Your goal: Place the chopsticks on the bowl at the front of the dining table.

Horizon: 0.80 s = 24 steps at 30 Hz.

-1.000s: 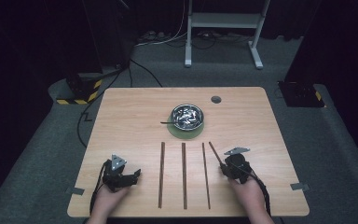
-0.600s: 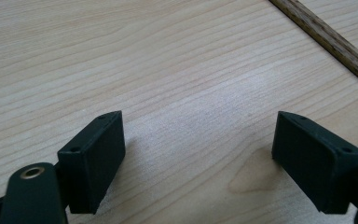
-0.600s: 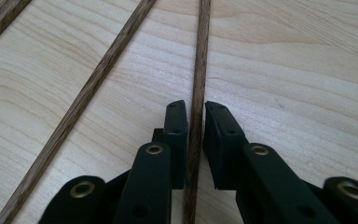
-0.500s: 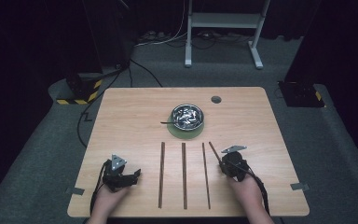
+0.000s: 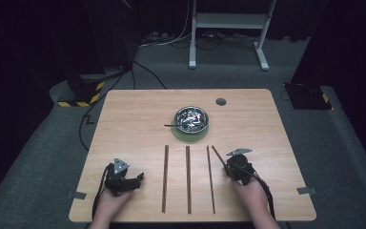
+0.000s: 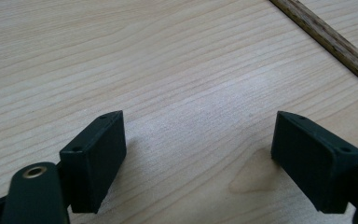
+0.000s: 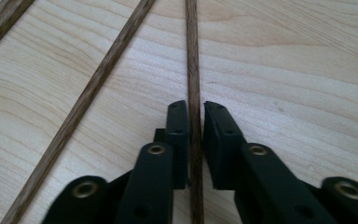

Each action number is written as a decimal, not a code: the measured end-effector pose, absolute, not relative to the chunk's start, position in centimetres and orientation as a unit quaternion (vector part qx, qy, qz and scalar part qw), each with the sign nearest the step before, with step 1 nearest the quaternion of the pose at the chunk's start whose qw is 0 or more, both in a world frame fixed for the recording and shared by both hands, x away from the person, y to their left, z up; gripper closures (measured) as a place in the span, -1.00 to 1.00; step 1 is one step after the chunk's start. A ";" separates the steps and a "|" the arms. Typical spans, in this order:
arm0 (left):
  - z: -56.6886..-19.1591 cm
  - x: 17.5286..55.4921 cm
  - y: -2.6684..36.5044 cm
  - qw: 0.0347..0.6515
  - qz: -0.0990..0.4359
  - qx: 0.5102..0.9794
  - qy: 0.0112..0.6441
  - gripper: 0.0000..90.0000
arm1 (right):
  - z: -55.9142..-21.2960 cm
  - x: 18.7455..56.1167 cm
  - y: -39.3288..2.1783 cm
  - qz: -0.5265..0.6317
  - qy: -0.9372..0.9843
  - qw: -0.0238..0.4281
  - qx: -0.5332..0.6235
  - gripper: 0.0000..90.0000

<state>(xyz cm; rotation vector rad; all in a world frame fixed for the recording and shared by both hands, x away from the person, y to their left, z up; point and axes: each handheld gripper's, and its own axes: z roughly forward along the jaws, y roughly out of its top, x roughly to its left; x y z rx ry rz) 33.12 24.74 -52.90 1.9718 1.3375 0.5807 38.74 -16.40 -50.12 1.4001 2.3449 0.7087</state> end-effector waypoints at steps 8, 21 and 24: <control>-52.9 33.1 24.8 0.338 0.222 0.757 0.513 -0.60 | -50.2 38.6 -16.1 0.245 0.816 0.171 0.495 0.85; -52.9 33.1 24.8 0.339 0.222 0.757 0.513 -0.60 | -49.6 38.5 -16.1 0.247 0.816 0.178 0.492 0.86; -52.9 33.1 24.8 0.338 0.223 0.758 0.512 -0.60 | -48.9 38.5 -16.1 0.249 0.816 0.184 0.488 0.86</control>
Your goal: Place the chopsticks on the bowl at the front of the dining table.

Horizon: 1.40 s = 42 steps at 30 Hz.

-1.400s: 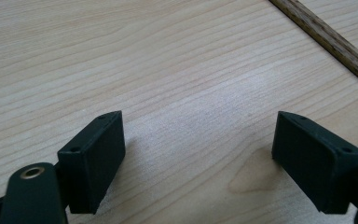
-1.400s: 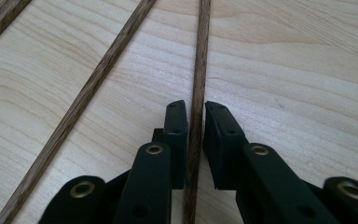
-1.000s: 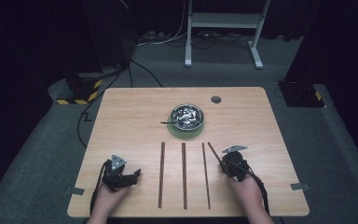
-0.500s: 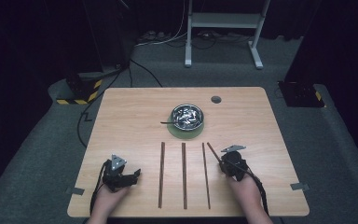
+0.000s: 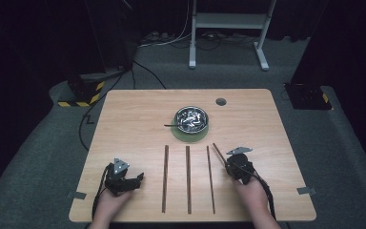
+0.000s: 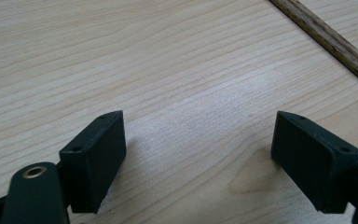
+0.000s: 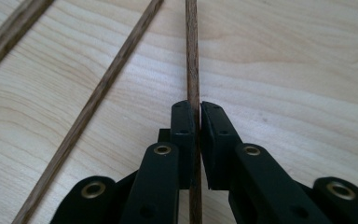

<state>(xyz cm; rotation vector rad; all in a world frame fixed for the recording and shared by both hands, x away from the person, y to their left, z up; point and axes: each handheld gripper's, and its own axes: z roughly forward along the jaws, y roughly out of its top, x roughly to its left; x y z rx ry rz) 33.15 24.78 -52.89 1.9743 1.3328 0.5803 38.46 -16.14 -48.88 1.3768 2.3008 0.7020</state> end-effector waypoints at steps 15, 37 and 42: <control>-52.9 33.2 24.8 0.340 0.223 0.756 0.513 -0.60 | -44.9 40.0 -14.7 0.260 0.816 0.207 0.473 0.86; -52.9 33.2 24.8 0.341 0.222 0.756 0.514 -0.59 | -44.3 45.9 -9.1 0.283 0.815 0.203 0.463 0.86; -52.9 33.2 24.8 0.341 0.223 0.756 0.513 -0.59 | -44.3 47.1 -8.0 0.284 0.813 0.206 0.464 0.87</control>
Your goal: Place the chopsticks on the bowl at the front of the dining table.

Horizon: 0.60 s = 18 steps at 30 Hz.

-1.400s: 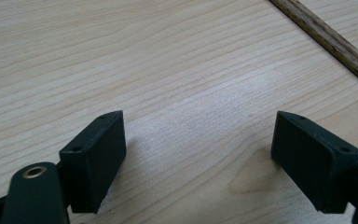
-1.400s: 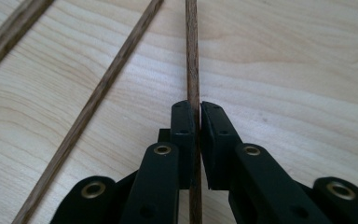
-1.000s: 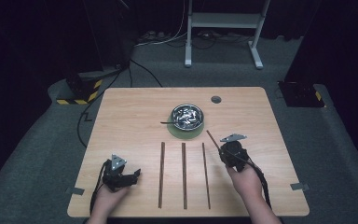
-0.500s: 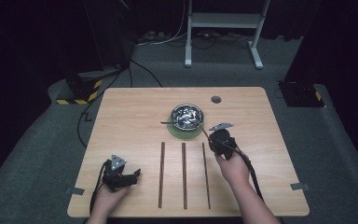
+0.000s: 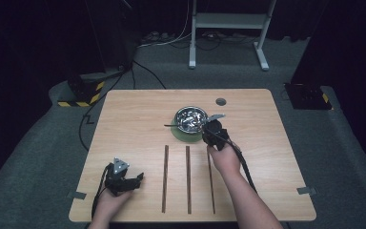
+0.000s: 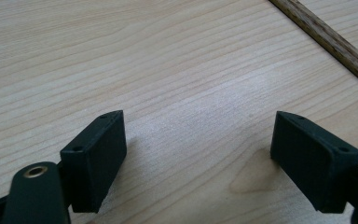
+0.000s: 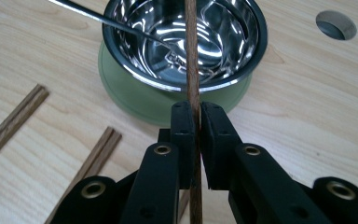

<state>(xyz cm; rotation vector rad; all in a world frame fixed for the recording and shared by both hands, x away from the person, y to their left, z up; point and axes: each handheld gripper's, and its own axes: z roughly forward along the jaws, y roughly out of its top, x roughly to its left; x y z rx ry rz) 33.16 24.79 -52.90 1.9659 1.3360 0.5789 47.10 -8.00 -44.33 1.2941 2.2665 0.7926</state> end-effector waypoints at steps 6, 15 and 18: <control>-52.9 33.2 24.9 0.343 0.221 0.755 0.513 -0.59 | -44.1 48.6 -6.7 0.284 0.815 0.202 0.463 0.87; -52.9 33.2 24.8 0.342 0.223 0.755 0.513 -0.59 | -44.0 50.2 -5.2 0.283 0.815 0.204 0.462 0.87; -52.9 33.2 24.8 0.342 0.223 0.755 0.513 -0.59 | -44.0 50.8 -4.6 0.283 0.815 0.206 0.462 0.87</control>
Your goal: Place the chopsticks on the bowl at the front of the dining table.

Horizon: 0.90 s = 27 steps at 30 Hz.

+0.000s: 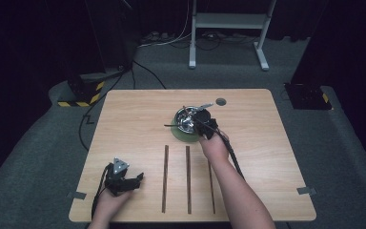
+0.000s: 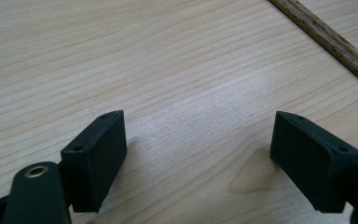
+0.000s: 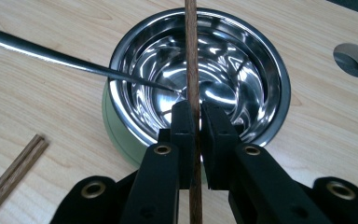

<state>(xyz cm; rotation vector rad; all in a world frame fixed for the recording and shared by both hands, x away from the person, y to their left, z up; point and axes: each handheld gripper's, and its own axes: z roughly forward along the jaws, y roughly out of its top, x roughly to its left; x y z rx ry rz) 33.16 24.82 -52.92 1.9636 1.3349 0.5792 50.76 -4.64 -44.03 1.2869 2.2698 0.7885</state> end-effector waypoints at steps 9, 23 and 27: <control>-52.9 33.2 24.8 0.342 0.222 0.756 0.513 -0.59 | -44.1 52.8 -3.2 0.274 0.818 0.206 0.462 0.87; -52.9 33.2 24.8 0.341 0.222 0.756 0.512 -0.59 | -44.6 55.6 -1.0 0.256 0.825 0.199 0.462 0.87; -52.9 33.2 24.9 0.342 0.221 0.756 0.513 -0.59 | -44.7 56.0 -0.5 0.257 0.822 0.194 0.469 0.86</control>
